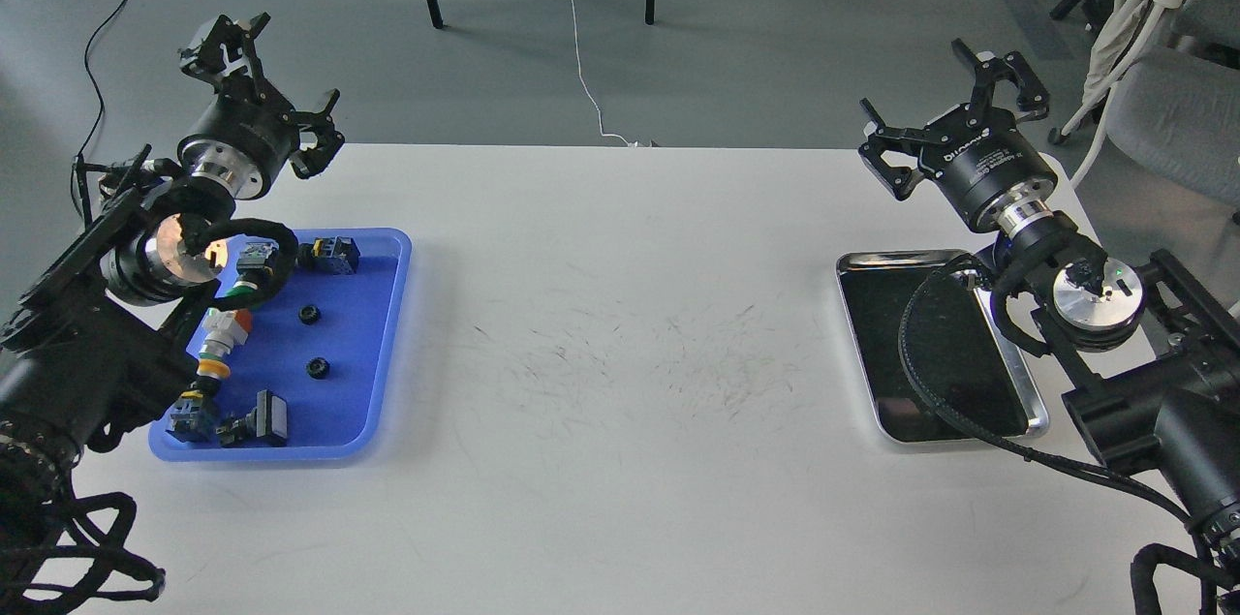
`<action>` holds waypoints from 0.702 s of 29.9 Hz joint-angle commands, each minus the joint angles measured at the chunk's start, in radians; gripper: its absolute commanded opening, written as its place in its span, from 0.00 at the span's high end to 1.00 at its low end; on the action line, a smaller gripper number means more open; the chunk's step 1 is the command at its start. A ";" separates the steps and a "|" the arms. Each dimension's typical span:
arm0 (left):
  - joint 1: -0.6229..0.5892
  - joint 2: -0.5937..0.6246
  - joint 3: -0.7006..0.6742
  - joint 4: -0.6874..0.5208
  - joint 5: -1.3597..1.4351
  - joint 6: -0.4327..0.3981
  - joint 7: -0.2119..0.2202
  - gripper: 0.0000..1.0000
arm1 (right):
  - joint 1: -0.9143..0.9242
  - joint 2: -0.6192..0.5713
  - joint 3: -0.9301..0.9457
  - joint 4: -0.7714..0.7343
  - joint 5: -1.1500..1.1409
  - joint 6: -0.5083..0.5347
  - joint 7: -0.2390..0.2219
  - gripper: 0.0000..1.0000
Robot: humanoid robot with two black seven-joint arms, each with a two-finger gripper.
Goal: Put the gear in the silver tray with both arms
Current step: 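Move the left gripper over the blue tray of parts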
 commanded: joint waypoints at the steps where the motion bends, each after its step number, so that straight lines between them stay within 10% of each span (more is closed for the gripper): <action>1: 0.000 0.021 0.005 0.003 0.001 0.001 -0.003 0.02 | -0.002 -0.001 -0.001 0.005 0.000 -0.004 0.000 0.01; 13: -0.001 0.182 0.124 -0.018 0.036 -0.034 0.000 0.02 | 0.029 -0.001 -0.005 0.068 0.000 -0.035 0.000 0.01; 21: 0.101 0.391 0.209 -0.340 0.070 -0.056 0.000 0.02 | 0.028 -0.003 0.010 0.075 0.000 -0.035 0.000 0.01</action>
